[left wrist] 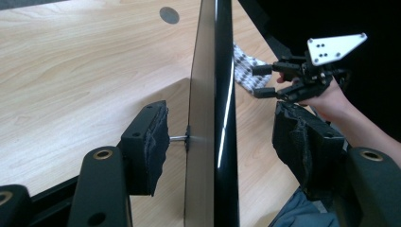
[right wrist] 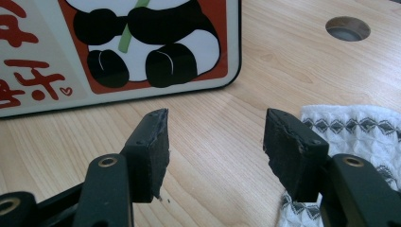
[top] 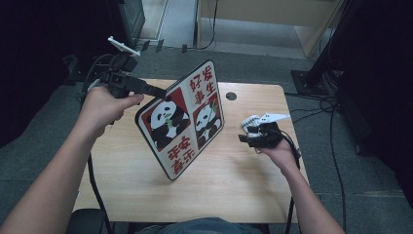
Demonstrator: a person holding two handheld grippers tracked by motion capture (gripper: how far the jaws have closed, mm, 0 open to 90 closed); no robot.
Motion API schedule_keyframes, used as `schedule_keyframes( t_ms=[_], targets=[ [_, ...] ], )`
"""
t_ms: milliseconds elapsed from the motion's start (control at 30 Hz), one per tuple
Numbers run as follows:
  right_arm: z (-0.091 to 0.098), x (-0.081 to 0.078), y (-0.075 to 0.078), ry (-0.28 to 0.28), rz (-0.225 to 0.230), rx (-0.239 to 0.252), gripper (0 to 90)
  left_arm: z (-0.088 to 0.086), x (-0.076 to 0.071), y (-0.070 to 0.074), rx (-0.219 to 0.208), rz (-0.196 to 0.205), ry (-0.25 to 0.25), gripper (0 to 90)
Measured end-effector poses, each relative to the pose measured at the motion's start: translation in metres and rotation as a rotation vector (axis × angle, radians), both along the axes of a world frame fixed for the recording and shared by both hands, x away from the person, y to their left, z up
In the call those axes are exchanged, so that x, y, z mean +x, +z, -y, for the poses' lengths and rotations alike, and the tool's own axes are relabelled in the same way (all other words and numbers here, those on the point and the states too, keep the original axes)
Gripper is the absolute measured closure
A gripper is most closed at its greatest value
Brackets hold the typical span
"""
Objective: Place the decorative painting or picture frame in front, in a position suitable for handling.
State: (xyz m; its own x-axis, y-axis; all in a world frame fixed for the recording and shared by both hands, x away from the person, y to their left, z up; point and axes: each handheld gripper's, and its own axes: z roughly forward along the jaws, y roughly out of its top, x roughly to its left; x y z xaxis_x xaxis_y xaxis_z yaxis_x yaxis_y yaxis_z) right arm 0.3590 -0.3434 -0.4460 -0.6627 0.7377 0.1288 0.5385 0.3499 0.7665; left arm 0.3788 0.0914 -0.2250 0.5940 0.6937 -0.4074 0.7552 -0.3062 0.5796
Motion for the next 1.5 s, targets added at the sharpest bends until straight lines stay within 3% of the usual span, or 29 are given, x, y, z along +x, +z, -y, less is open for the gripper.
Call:
schedule_keyframes(
  t_ms=[433, 733, 867, 1100, 1300, 1500],
  targets=[
    [0.009, 0.003, 0.0, -0.034, -0.008, -0.002, 42.0, -0.017, -0.047, -0.017, -0.003, 0.077, -0.027, 37.8],
    [0.018, 0.008, -0.002, -0.062, -0.014, -0.004, 42.1, -0.027, -0.065, -0.043, -0.045, 0.073, -0.01, 38.5],
    [0.023, 0.011, -0.003, -0.081, -0.022, -0.006, 42.1, -0.029, -0.07, -0.054, -0.058, 0.057, -0.002, 38.7],
    [0.039, 0.021, -0.009, -0.136, -0.032, -0.023, 42.1, -0.028, -0.077, -0.068, -0.056, 0.07, 0.003, 39.1],
    [0.053, 0.028, -0.016, -0.19, -0.048, -0.031, 42.2, -0.029, -0.082, -0.079, -0.097, 0.086, 0.011, 43.4],
    [0.065, 0.041, -0.024, -0.254, -0.07, -0.035, 42.6, -0.027, -0.084, -0.09, -0.095, 0.075, 0.009, 44.6]
  ],
)
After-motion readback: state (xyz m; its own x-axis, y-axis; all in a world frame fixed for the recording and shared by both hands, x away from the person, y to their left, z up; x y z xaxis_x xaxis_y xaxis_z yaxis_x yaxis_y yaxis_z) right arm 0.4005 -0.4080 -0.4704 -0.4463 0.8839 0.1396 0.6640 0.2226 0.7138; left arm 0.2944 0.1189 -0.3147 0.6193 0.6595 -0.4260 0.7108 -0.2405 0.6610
